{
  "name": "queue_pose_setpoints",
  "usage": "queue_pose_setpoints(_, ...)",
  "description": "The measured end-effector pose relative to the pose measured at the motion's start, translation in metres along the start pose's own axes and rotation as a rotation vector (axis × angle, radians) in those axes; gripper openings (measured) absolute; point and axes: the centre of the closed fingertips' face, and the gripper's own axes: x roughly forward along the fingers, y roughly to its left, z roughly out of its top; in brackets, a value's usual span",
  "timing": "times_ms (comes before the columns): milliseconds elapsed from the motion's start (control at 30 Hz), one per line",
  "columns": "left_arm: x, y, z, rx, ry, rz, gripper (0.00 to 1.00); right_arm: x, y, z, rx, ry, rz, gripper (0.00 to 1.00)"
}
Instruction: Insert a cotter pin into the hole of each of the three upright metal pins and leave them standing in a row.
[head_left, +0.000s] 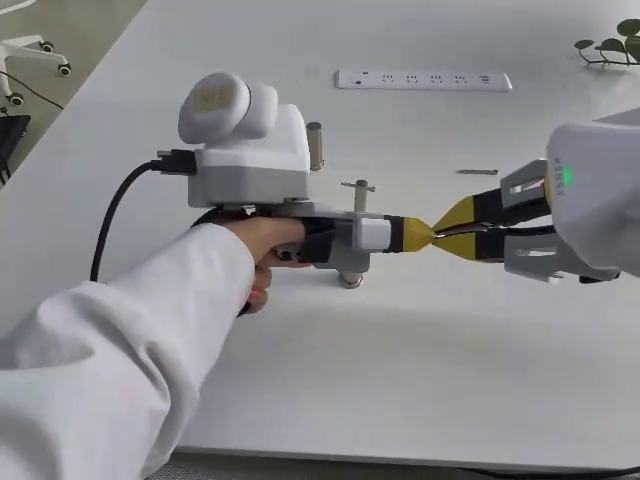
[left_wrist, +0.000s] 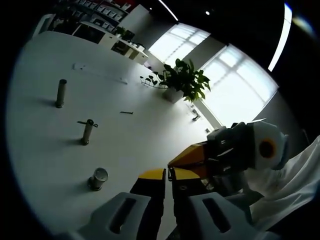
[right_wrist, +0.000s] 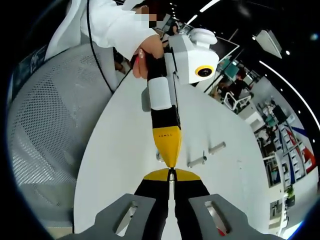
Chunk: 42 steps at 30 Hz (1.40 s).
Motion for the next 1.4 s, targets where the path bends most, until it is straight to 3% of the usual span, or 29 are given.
queue_pose_setpoints(533,0.002,-0.001,-0.003,-0.002,0.024,0.008,0.00,0.000,0.001,0.001,-0.002,0.001,0.003,0.00)
queue_pose_setpoints(833,-0.002,0.000,-0.002,0.056,0.027,0.024,0.00,0.001,0.002,0.004,-0.008,-0.026,0.001,0.00)
queue_pose_setpoints(900,-0.004,0.001,0.001,0.071,0.016,0.028,0.00,0.002,-0.001,0.003,-0.006,-0.025,-0.022,0.00)
queue_pose_setpoints(1000,-0.009,0.001,0.004,0.087,0.002,0.028,0.00,0.002,-0.006,-0.006,0.001,-0.001,-0.045,0.11)
queue_pose_setpoints(1067,-0.012,0.003,0.004,0.121,0.008,0.035,0.00,-0.001,-0.008,-0.008,0.038,-0.014,-0.050,0.11)
queue_pose_setpoints(1167,-0.019,0.008,0.006,0.268,0.011,0.043,0.00,-0.002,-0.006,-0.011,0.124,-0.039,-0.029,0.11)
queue_pose_setpoints(1233,-0.022,0.007,0.005,0.370,0.016,0.052,0.00,-0.002,0.001,-0.012,0.202,-0.061,0.023,0.13)
queue_pose_setpoints(1300,-0.023,0.004,0.004,0.443,0.026,0.044,0.00,-0.001,0.002,-0.017,0.266,-0.094,0.051,0.13)
queue_pose_setpoints(1400,-0.026,-0.003,0.003,0.596,0.028,0.017,0.00,-0.003,0.005,-0.010,0.362,-0.143,0.085,0.13)
